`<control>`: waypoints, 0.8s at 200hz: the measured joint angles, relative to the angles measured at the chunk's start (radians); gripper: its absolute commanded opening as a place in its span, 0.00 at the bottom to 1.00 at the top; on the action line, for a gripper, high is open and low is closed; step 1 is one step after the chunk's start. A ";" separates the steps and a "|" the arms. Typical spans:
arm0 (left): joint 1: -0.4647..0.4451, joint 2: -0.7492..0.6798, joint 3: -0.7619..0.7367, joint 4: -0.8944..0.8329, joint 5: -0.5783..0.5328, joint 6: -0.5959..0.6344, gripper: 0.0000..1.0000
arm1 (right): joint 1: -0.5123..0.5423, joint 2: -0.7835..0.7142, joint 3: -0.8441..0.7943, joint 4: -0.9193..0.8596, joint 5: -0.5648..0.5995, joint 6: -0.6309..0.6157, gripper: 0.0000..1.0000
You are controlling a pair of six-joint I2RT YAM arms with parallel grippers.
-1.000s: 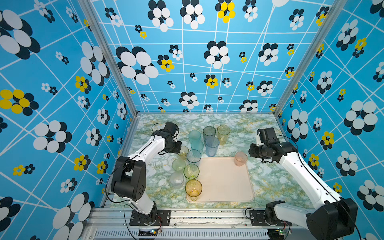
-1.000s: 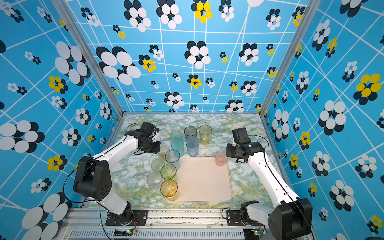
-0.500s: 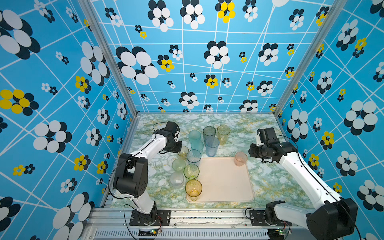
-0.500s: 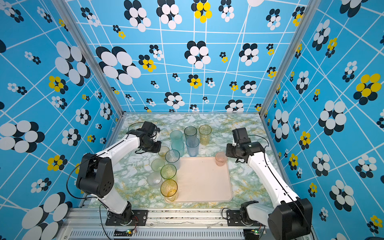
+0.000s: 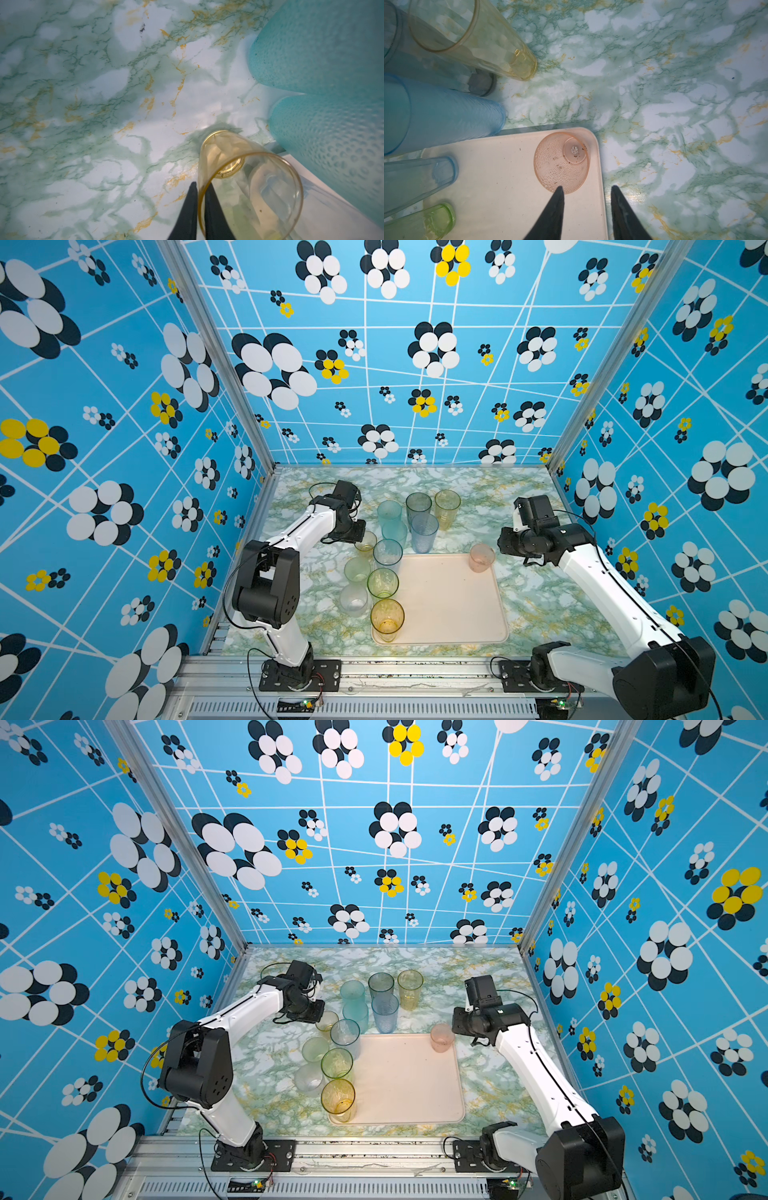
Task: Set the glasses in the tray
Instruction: 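Close the left gripper on the amber cup rim, then lift the amber cup off the table with the left gripper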
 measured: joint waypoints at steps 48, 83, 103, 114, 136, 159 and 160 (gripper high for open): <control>-0.002 0.000 0.004 0.001 -0.032 0.004 0.03 | 0.000 0.000 -0.002 0.000 0.000 -0.002 0.40; -0.002 -0.006 0.006 0.001 -0.066 0.012 0.03 | 0.000 0.000 -0.002 0.000 0.000 -0.003 0.40; 0.006 -0.019 0.013 -0.002 -0.086 0.023 0.03 | 0.000 0.000 -0.002 0.000 0.000 -0.003 0.40; 0.016 -0.033 0.020 -0.006 -0.095 0.024 0.03 | 0.000 0.000 -0.002 0.000 0.000 -0.003 0.40; 0.039 -0.071 0.047 -0.016 -0.113 0.031 0.03 | 0.000 0.000 -0.003 0.000 0.000 -0.003 0.40; 0.058 -0.119 0.086 -0.031 -0.130 0.042 0.03 | 0.000 0.000 -0.006 0.000 0.000 -0.003 0.40; 0.059 -0.122 0.090 -0.033 -0.132 0.041 0.03 | 0.000 0.000 -0.006 0.000 0.000 -0.003 0.40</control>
